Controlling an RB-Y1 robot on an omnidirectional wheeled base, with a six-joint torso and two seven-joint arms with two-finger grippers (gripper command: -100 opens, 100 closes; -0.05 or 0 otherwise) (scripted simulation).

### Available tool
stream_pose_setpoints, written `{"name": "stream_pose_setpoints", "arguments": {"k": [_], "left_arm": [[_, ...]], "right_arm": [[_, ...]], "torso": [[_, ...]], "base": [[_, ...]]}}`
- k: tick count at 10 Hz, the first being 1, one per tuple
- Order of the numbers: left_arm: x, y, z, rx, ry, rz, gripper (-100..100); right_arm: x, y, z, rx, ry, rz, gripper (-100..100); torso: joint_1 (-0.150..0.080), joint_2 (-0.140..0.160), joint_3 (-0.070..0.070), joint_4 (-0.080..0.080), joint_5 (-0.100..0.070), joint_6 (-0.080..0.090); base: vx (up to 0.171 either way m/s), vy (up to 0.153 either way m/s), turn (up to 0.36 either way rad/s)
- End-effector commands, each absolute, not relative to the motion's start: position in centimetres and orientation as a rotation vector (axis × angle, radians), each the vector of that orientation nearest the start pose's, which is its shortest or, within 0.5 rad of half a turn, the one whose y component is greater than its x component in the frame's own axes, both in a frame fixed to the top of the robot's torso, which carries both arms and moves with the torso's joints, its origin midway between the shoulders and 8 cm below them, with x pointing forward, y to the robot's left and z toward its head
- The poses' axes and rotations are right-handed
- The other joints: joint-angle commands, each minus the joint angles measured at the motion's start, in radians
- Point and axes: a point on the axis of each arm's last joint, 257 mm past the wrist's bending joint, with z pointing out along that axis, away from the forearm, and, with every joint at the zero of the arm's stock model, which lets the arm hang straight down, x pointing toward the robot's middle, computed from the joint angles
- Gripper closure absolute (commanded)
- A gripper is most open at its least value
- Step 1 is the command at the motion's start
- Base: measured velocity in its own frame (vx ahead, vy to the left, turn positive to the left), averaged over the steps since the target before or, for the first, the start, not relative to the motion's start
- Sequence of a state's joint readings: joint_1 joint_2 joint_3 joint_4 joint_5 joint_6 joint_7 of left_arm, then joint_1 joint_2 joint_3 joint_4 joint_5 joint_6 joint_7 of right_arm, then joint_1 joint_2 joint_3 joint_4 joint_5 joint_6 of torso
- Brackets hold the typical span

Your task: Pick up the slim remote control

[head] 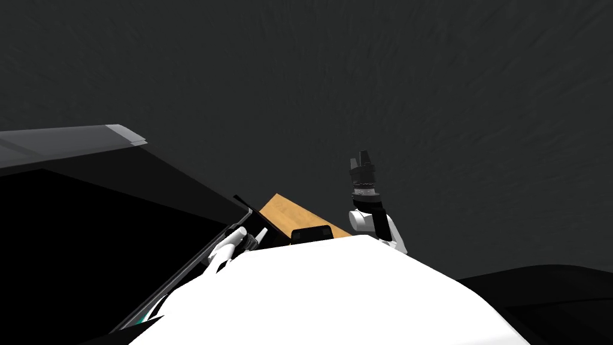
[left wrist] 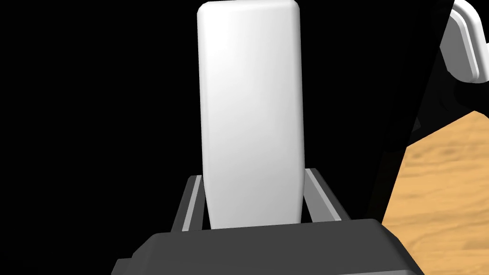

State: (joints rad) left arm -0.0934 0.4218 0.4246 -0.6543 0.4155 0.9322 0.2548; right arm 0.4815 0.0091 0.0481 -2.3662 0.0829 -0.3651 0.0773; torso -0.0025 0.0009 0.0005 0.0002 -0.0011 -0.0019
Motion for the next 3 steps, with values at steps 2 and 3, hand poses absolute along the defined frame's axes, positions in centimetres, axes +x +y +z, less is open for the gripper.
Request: {"name": "stream_pose_setpoints", "arguments": {"k": [2, 3], "left_arm": [[20.22, 49.15, -58.41, -2.968, 0.932, -0.019, 100], [20.22, 49.16, -58.36, -2.97, 0.932, -0.018, 0]], "right_arm": [[35.26, -25.51, 4.25, 0.615, 0.69, 1.22, 0], [35.26, -25.51, 4.25, 0.615, 0.69, 1.219, 0]], "torso": [[-0.002, 0.001, 0.0, 0.0, 0.0, 0.0], [-0.001, 0.0, 0.0, 0.0, 0.0, 0.0]], "base": [[-0.026, -0.032, -0.014], [0.0, 0.0, 0.0]]}}
